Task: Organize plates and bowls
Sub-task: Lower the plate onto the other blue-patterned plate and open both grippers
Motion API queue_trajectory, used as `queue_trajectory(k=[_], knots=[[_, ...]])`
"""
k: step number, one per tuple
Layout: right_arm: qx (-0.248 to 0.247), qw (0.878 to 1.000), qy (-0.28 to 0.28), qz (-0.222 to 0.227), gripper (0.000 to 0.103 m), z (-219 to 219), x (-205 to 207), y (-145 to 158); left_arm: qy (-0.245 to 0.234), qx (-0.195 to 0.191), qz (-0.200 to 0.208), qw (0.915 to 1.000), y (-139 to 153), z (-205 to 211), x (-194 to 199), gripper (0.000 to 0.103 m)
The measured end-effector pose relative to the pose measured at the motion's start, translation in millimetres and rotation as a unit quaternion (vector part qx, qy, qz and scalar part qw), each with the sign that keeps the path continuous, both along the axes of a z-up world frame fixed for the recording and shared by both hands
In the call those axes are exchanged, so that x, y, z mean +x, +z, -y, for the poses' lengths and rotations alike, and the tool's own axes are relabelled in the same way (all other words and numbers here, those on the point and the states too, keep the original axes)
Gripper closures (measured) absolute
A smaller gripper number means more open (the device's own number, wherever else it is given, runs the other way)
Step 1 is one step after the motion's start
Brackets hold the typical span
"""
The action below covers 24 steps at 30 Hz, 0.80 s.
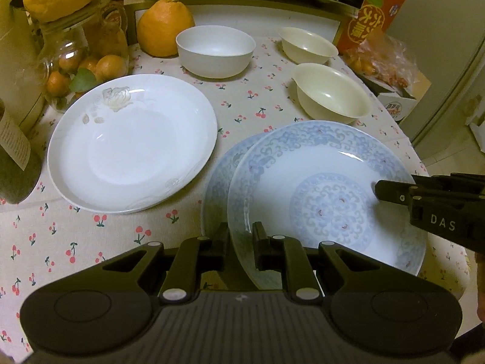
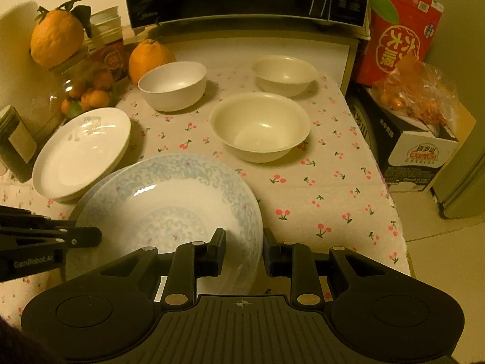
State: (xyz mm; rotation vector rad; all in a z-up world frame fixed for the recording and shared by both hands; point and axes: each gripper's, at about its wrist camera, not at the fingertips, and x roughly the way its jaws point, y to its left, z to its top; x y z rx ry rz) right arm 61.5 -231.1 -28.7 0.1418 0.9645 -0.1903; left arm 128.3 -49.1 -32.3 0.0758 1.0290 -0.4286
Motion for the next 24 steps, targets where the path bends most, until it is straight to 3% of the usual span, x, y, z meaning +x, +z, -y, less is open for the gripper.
queue_trajectory(k=[6,15,24], knots=[[-0.003,1.000,0.005,-0.002,0.078,-1,2,-1,0.005,-0.002,-0.005,1.0000,4,-3,-1,0.090],[-0.071,0.997,0.027,-0.010,0.083,-15,4,-2,-0.001,0.004,-0.002,1.0000,12,-7,-5,0.090],[-0.072,0.996,0.039,-0.029,0.083,-20,7,-8,0.006,-0.003,0.013,0.9999,22,-19,-8,0.089]])
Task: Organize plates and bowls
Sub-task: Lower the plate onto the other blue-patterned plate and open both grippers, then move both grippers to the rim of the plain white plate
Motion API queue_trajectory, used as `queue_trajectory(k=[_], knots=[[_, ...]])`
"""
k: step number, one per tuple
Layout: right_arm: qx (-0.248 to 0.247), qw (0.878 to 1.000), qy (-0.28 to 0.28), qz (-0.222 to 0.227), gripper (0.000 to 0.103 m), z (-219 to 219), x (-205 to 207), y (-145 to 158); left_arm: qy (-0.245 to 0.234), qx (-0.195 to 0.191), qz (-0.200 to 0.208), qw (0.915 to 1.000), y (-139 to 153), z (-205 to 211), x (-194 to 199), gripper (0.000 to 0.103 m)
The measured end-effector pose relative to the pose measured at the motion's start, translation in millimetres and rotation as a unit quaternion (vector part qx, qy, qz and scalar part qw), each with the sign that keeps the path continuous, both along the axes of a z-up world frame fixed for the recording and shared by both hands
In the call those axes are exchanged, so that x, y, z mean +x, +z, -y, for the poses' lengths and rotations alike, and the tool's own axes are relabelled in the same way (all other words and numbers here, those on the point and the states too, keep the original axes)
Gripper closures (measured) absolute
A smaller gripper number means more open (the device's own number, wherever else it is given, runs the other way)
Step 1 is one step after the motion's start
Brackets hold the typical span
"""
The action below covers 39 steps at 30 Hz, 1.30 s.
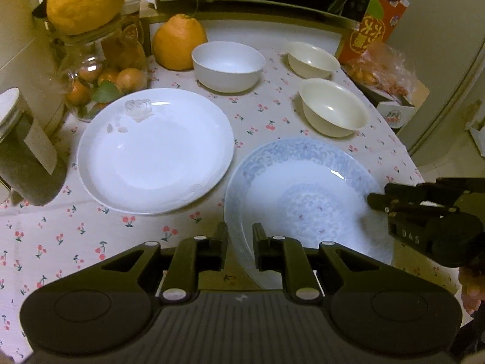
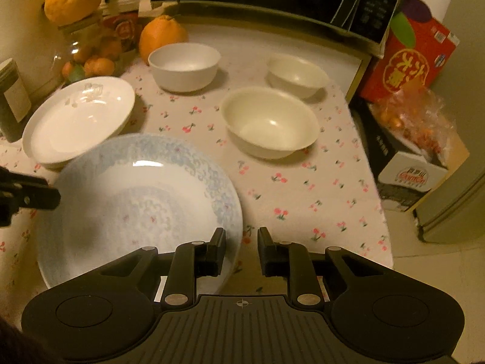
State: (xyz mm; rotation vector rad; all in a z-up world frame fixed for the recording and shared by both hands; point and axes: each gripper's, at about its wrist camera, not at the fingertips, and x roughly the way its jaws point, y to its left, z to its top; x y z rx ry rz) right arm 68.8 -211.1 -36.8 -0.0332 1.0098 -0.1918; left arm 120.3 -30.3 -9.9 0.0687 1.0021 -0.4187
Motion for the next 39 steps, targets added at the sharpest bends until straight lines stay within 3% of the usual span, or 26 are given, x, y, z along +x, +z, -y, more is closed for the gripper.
queue_trajectory(k=[3,6,12,14,16,26,35,39], knots=[[-0.004,1.000,0.000,0.000,0.082,-2,1,1,0.004,-0.013,-0.004,0.9999,1,-5,0,0.088],[0.016,1.000,-0.008,0.005,0.076,2,1,3,0.006,-0.019,0.003,0.9998,5,-8,-1,0.081],[0.098,0.994,-0.036,0.020,0.051,14,2,13,0.014,-0.041,0.002,0.9991,10,-15,0,0.071],[0.116,0.992,-0.042,0.025,0.046,15,4,17,0.021,-0.048,-0.001,0.9986,11,-18,1,0.062],[0.131,0.990,-0.045,0.031,0.033,16,5,21,0.022,-0.052,-0.003,0.9984,12,-21,1,0.054],[0.184,0.982,-0.040,0.030,0.014,4,27,40,0.084,-0.037,-0.001,0.9958,21,-46,17,0.010],[0.187,0.982,-0.012,0.031,0.008,-17,60,49,0.118,0.000,0.004,0.9930,23,-62,35,0.001],[0.205,0.978,0.003,0.046,0.005,-20,71,40,0.131,-0.015,0.013,0.9912,10,-71,40,0.001]])
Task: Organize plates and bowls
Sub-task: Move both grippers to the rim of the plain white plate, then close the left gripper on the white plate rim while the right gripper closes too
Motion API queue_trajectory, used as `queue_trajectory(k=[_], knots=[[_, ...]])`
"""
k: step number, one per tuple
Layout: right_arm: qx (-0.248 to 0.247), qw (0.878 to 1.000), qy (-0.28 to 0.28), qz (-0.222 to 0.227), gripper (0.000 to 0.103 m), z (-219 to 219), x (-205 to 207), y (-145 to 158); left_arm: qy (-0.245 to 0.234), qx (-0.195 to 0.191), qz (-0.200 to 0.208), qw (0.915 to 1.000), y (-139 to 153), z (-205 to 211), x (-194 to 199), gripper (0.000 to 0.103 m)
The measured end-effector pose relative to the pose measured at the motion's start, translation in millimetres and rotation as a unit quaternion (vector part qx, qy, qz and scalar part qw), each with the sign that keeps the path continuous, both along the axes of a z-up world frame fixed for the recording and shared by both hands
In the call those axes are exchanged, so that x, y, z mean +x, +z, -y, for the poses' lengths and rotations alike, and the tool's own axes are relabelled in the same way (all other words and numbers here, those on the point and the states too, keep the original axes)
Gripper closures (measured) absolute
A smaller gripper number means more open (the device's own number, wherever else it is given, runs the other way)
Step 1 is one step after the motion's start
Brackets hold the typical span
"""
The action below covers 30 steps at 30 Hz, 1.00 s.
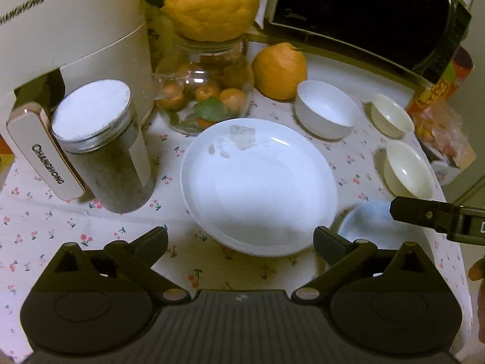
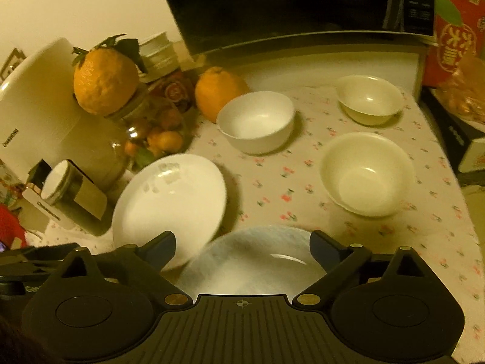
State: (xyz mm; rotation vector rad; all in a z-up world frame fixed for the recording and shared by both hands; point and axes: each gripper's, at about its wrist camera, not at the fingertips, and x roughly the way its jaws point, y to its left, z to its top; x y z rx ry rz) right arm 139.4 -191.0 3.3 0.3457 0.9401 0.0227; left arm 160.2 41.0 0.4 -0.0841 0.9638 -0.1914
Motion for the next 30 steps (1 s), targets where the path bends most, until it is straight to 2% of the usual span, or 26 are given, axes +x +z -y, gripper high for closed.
queue_trajectory(k=[2,4,6,9,16,23,30], knots=[[0.022,0.999,0.013,0.025,0.003,1,2,-10,0.014,-0.009,0.019,0.9997,-8,-5,2,0.001],[0.044,0.998,0.021,0.029,0.003,1,8,-23,0.024,0.000,0.023,0.9995,-15,-6,7,0.001],[0.045,0.998,0.031,0.025,0.003,-1,20,-27,0.019,0.008,0.025,0.9995,-20,-3,12,0.001],[0.051,0.997,0.035,0.043,0.003,-2,31,-28,0.016,0.002,0.034,0.9993,-24,1,17,0.001],[0.061,0.997,0.030,0.027,0.003,-8,55,-46,0.036,-0.021,0.044,0.9982,-32,4,25,0.005],[0.095,0.995,-0.009,0.007,0.003,-11,74,-58,0.067,-0.026,0.036,0.9968,-41,-3,31,0.013],[0.082,0.996,-0.013,-0.016,0.003,-22,86,-70,0.105,-0.054,0.026,0.9927,-41,-20,35,0.022]])
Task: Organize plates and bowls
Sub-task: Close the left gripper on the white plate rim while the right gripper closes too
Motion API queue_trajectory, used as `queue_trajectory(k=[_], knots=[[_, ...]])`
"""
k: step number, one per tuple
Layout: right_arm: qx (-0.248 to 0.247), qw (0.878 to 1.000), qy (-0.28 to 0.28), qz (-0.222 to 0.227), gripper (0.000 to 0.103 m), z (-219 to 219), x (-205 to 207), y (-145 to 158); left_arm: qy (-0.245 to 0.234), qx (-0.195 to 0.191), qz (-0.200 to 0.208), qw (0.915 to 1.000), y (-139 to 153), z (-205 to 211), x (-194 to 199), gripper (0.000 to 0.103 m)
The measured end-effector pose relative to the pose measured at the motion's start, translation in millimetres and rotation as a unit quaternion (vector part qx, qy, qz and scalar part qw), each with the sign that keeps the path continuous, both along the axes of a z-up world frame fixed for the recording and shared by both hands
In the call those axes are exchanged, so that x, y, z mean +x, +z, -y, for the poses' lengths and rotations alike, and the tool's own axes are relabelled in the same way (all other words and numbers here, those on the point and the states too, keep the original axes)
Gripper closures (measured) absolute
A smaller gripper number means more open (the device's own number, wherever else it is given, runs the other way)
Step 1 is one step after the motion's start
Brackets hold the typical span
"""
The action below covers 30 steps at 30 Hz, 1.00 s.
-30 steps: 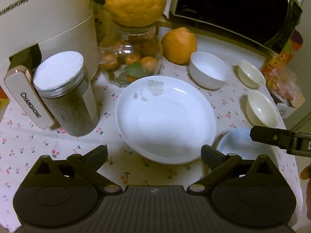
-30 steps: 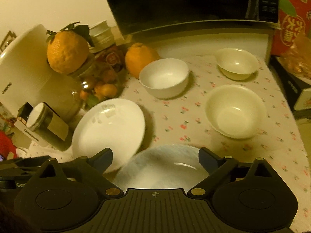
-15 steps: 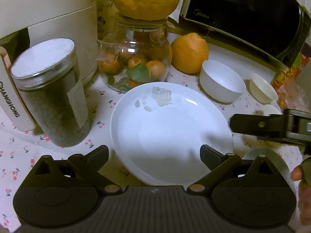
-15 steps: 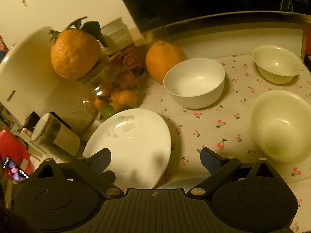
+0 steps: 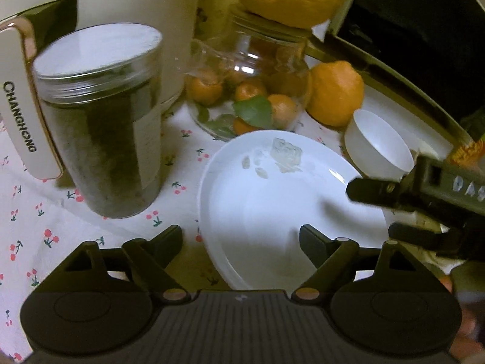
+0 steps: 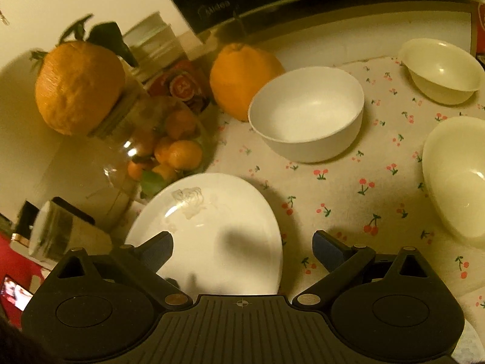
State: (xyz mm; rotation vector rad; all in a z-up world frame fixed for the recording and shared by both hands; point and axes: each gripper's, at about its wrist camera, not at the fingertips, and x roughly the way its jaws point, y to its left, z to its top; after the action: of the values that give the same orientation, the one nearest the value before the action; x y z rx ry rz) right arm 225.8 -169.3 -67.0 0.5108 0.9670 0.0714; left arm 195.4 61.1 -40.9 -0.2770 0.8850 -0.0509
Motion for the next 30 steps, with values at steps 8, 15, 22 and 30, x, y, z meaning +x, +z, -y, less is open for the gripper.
queue_trajectory(k=[8,15,22,30], knots=[[-0.016,1.000,0.015,-0.006,0.011,-11,2,-7,-0.002,-0.016,-0.003,0.9999,4,-7,1,0.051],[-0.024,0.999,0.019,-0.005,0.045,-14,2,-7,0.008,-0.020,-0.006,0.9997,5,-14,2,0.069],[-0.014,1.000,0.003,-0.009,0.071,-1,-2,-8,0.017,-0.019,-0.010,0.9996,7,-21,2,0.083],[-0.020,1.000,0.010,0.015,0.074,1,-10,5,-0.001,0.000,0.025,0.9997,20,-17,-7,0.084]])
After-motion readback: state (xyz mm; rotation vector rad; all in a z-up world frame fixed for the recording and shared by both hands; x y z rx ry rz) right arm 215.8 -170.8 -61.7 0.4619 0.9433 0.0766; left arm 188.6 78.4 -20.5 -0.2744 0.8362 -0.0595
